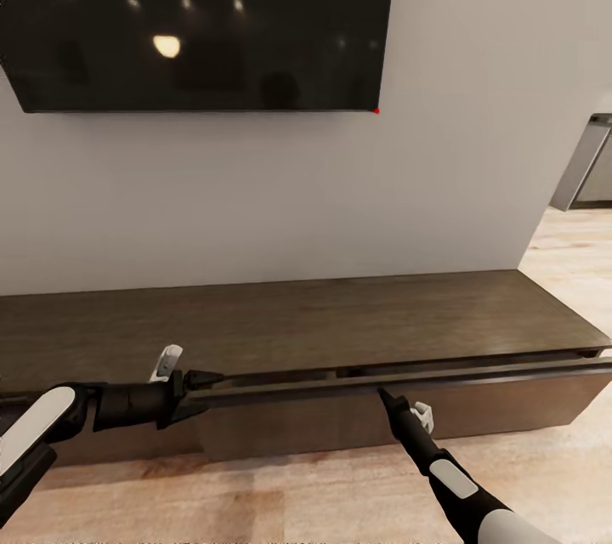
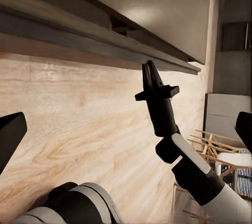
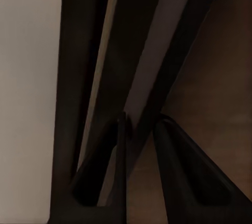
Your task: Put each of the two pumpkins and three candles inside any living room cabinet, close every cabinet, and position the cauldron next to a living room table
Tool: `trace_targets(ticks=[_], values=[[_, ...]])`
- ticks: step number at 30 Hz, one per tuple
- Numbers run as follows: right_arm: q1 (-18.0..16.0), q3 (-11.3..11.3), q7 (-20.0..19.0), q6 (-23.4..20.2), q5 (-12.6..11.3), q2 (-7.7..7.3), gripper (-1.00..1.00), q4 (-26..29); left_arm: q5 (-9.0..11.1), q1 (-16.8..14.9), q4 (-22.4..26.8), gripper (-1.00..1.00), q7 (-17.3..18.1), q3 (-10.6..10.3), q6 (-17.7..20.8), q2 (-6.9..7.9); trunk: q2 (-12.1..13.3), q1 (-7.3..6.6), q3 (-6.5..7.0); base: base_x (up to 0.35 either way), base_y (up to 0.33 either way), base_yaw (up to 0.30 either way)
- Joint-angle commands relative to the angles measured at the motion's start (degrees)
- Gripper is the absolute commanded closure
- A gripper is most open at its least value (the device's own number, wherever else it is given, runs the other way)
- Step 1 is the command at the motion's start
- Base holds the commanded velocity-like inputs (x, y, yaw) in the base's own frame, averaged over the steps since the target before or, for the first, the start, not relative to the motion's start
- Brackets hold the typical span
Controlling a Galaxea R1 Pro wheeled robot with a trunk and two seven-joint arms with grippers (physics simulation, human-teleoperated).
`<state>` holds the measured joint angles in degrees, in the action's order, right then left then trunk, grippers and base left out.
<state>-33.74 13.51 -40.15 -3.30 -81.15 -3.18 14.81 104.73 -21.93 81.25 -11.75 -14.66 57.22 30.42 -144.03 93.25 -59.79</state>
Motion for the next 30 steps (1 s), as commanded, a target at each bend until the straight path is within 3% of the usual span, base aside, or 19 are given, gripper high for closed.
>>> trace_targets(ticks=[1, 7, 17, 18, 30], values=[[-0.01, -0.09, -0.55, -0.54, -0.93, -0.07, 1.00, -0.38, 0.94, -0.02, 0.05, -1.00, -0.55, -0.11, 0.01, 0.04, -0.02, -0.02, -0.06, -0.156, 0.000, 0.000], [-0.01, -0.85, 0.61, -0.48, -0.14, -0.07, 1.00, 0.28, 2.90, -0.02, 0.05, -1.00, -0.56, -0.21, 0.00, 0.02, -0.02, -0.02, -0.06, -0.147, 0.000, 0.000], [-0.01, -0.83, 2.87, -0.48, 0.26, -0.07, 1.00, 1.55, 3.05, 0.00, 0.05, -1.00, -0.56, -0.19, 0.00, 0.03, -0.02, -0.02, -0.06, -0.104, 0.000, 0.000], [-0.01, -0.83, -1.86, -0.48, -2.40, -0.07, 1.00, -1.28, 3.05, 0.00, 0.05, -1.00, -0.56, -0.19, 0.00, 0.03, -0.02, -0.02, -0.06, -0.187, 0.000, 0.000], [-0.01, -0.85, -1.67, -0.48, -2.37, -0.07, 1.00, -1.28, 3.18, 0.01, 0.05, -1.00, -0.56, -0.19, 0.09, 0.07, -0.02, -0.02, -0.06, -0.251, 0.000, 0.000]])
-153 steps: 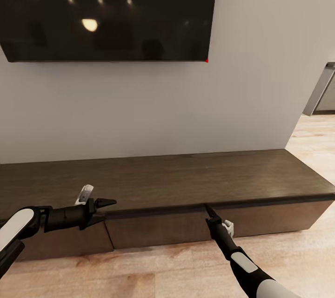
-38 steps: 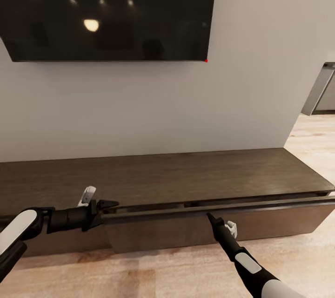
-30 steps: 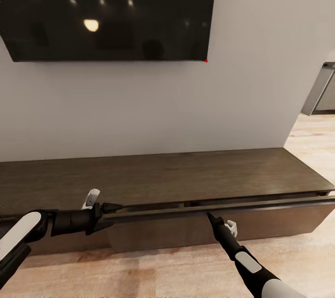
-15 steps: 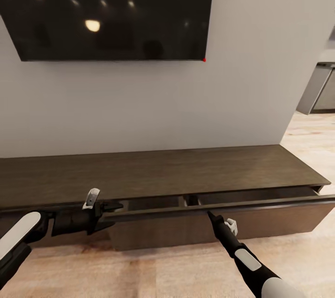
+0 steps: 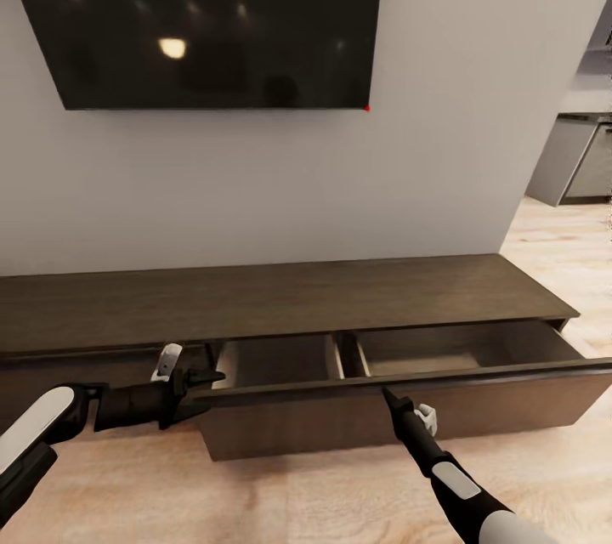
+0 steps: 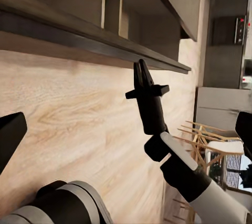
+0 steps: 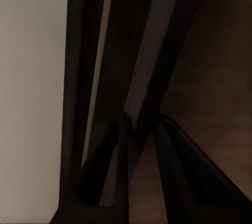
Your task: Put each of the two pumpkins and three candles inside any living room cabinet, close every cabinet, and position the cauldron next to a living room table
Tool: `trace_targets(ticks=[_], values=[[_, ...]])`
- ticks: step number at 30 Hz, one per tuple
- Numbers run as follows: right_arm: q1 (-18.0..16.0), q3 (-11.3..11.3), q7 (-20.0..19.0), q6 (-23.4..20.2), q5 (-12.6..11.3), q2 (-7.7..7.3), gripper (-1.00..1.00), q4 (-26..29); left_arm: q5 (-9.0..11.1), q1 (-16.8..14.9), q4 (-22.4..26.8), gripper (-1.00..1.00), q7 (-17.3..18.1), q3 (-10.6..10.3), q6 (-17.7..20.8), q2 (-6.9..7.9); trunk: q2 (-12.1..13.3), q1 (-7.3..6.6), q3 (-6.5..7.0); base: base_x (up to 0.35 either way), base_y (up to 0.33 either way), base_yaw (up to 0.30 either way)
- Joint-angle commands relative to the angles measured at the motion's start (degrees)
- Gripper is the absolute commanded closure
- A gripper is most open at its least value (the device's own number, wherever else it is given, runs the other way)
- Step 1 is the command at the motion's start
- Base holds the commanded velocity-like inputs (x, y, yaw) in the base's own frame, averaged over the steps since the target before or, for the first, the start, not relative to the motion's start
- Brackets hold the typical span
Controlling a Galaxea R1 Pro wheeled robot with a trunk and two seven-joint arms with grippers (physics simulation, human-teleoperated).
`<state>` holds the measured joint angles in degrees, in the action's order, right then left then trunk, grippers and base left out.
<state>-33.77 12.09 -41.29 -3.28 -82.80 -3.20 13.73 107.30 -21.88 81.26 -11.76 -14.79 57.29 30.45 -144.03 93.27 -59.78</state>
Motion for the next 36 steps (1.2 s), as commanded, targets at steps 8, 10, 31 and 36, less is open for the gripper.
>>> trace_targets(ticks=[8, 10, 31, 36], values=[[0.02, 0.59, -0.46, -0.50, -0.70, -0.05, 1.00, -0.19, 2.76, -0.03, -0.01, -1.00, -0.53, -0.48, 0.02, 0.03, -0.02, -0.03, -0.07, -0.269, 0.000, 0.000], [0.02, 0.57, -0.46, -0.50, -0.70, -0.05, 1.00, -0.19, 4.39, -0.01, -0.03, -1.00, -0.54, -1.45, 0.02, 0.04, -0.02, -0.03, -0.07, -0.151, 0.000, 0.000], [0.02, 0.56, -0.43, -0.50, -0.72, -0.05, 1.00, -0.19, 9.68, 0.52, -0.05, -1.00, -0.54, -2.45, 0.09, 0.22, -0.02, -0.03, -0.07, -0.065, 0.000, 0.000], [0.02, 0.57, -0.47, -0.50, -0.75, -0.05, 1.00, -0.19, 9.68, 0.52, -0.05, -1.00, -0.54, -2.44, 0.09, 0.29, -0.02, -0.03, -0.07, -0.081, 0.000, 0.000]])
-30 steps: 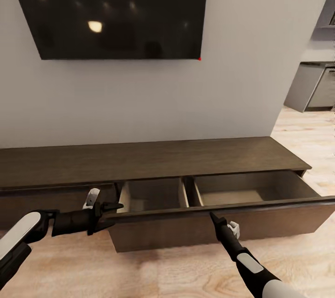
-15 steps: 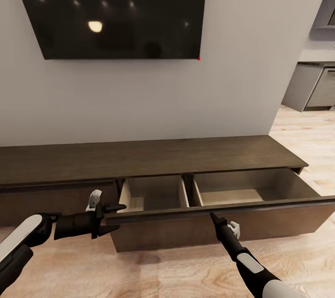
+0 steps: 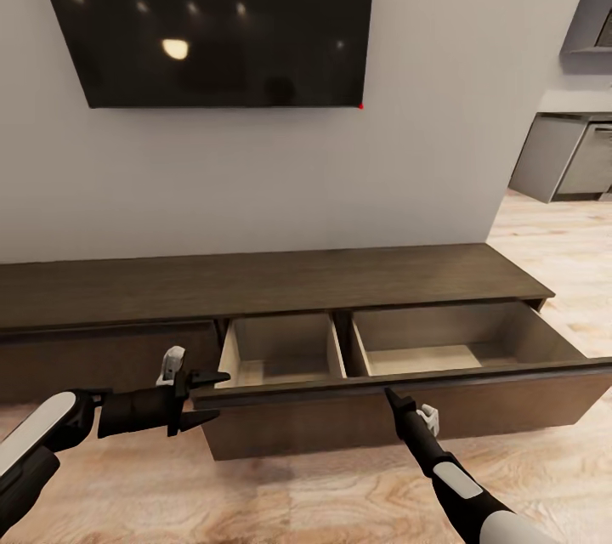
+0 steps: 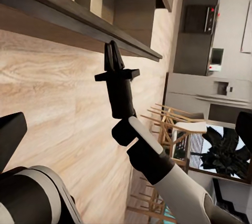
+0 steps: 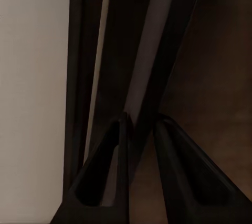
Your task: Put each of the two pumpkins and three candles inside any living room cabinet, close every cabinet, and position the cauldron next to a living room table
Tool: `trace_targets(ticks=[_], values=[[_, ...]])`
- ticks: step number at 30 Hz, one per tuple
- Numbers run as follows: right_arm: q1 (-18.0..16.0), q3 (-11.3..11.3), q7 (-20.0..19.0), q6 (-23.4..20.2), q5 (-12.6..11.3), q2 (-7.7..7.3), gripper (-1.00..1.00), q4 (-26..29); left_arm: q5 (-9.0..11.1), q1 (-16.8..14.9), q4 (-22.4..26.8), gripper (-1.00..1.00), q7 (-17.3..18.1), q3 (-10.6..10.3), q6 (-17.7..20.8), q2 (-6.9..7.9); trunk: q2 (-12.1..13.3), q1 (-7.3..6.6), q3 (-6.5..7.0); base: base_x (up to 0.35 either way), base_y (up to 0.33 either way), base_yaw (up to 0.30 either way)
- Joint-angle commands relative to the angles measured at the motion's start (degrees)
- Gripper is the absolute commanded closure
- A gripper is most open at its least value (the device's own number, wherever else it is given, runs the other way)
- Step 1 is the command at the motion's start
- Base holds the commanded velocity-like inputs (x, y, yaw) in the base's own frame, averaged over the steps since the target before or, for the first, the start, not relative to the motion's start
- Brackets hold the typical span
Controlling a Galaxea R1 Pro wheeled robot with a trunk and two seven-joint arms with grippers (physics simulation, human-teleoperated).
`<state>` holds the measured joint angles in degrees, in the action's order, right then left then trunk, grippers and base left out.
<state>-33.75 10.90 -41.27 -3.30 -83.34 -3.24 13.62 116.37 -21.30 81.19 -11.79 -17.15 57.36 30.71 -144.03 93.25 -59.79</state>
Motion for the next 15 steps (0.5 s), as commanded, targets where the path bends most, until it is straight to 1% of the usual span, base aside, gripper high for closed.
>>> trace_targets(ticks=[1, 4, 8, 15], values=[[0.00, 1.76, -0.52, -0.47, -0.22, -0.01, 1.00, -0.08, 0.61, -0.06, 0.02, -1.00, -0.52, -0.08, 0.02, 0.04, -0.02, -0.02, -0.06, -0.044, 0.000, 0.000], [0.00, 1.78, -0.63, -0.47, -0.20, -0.01, 1.00, -0.08, 0.61, -0.06, 0.06, -1.00, -0.52, -0.08, 0.03, 0.05, -0.02, -0.02, -0.06, -0.024, 0.000, 0.000], [0.00, 1.77, -0.65, -0.47, -0.21, -0.01, 1.00, -0.08, 0.61, -0.04, 0.10, -1.00, -0.52, -0.08, 0.02, 0.05, -0.02, -0.02, -0.06, -0.117, 0.000, 0.000], [0.00, 1.78, -0.47, -0.51, -0.17, -0.01, 1.00, -0.08, 0.61, -0.06, 0.10, -1.00, -0.52, -0.08, 0.02, 0.05, -0.02, -0.02, -0.06, -0.046, 0.000, 0.000]])
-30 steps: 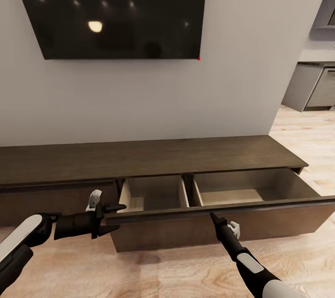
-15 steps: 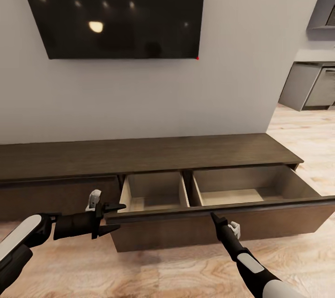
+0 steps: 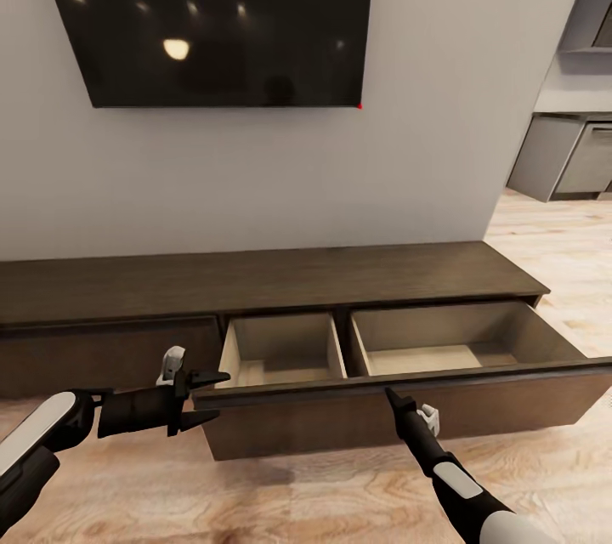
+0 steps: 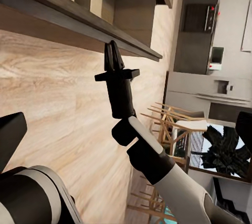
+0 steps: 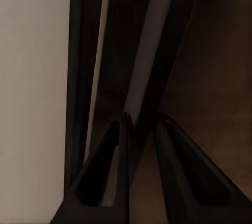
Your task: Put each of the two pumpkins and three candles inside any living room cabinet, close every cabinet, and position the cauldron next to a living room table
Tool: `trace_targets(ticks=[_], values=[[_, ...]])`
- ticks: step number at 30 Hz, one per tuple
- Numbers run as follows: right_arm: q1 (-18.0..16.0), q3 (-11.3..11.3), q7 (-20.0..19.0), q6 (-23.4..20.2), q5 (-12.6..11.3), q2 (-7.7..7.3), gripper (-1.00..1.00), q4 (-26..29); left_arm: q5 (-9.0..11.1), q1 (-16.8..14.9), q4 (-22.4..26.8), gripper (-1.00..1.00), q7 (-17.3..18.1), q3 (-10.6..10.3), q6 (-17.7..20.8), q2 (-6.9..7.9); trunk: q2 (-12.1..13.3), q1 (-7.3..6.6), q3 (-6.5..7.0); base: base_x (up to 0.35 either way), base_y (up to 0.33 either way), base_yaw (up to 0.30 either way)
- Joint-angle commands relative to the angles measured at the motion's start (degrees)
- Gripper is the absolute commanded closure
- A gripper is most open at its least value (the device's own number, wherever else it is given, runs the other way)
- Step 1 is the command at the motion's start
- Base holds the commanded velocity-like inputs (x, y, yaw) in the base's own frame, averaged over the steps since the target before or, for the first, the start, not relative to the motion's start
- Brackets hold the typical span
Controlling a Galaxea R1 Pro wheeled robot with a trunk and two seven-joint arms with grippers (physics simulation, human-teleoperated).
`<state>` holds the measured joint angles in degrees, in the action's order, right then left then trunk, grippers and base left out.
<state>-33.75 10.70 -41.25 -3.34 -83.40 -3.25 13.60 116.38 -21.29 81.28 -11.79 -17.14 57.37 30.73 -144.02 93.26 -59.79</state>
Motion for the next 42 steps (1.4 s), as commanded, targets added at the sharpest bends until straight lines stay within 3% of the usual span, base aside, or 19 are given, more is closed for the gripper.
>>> trace_targets(ticks=[1, 3, 4, 19, 23, 32, 33, 42], values=[[0.00, 1.99, -0.43, -0.49, -0.11, 0.00, 1.00, -0.07, 0.60, -0.06, 0.02, -1.00, -0.52, -0.08, 0.02, 0.03, -0.02, -0.02, -0.06, -0.123, 0.000, 0.000], [0.00, 1.98, -0.19, -0.56, -0.10, -0.05, 1.00, -0.07, 0.60, -0.07, 0.01, -1.00, -0.52, -0.08, 0.02, 0.03, -0.02, -0.02, -0.06, -0.135, 0.000, 0.000], [-0.09, 0.13, 0.36, -0.45, -0.45, -0.40, 1.00, 0.11, 0.70, 0.02, 0.10, -1.00, -0.34, -0.10, -0.06, 0.30, -0.02, -0.03, -0.05, 0.000, 0.000, 0.000], [-0.08, 0.20, 0.11, -0.36, 0.03, -0.44, 1.00, 0.11, 0.70, 0.07, 0.10, -1.00, -0.34, -0.08, -0.06, 0.12, -0.02, -0.03, -0.05, -0.033, 0.000, 0.000], [-1.72, 0.46, 3.45, -0.36, 0.96, -0.44, 1.00, 0.11, 0.70, 0.10, 0.10, -1.00, -0.34, -0.08, -0.06, 0.12, -0.02, -0.03, -0.05, -0.118, 0.000, 0.000], [-1.43, 0.20, 5.81, -0.36, 2.11, -0.44, 1.00, 1.27, 0.69, 0.11, 0.10, -1.00, -0.34, -0.08, -0.06, 0.12, -0.02, -0.03, -0.05, -0.012, 0.000, 0.000], [-0.08, 0.20, -0.15, -0.36, -0.54, -0.44, 1.00, 0.11, 0.69, 0.11, 0.10, -1.00, -0.34, -0.08, -0.06, 0.12, -0.02, -0.03, -0.05, 0.000, 0.000, 0.000], [-0.07, 0.20, -0.16, -0.36, -0.54, -0.44, 1.00, 0.11, 0.69, 0.12, 0.10, -1.00, -0.34, -0.08, -0.06, 0.12, -0.02, -0.03, -0.05, 0.000, 0.000, 0.000]])
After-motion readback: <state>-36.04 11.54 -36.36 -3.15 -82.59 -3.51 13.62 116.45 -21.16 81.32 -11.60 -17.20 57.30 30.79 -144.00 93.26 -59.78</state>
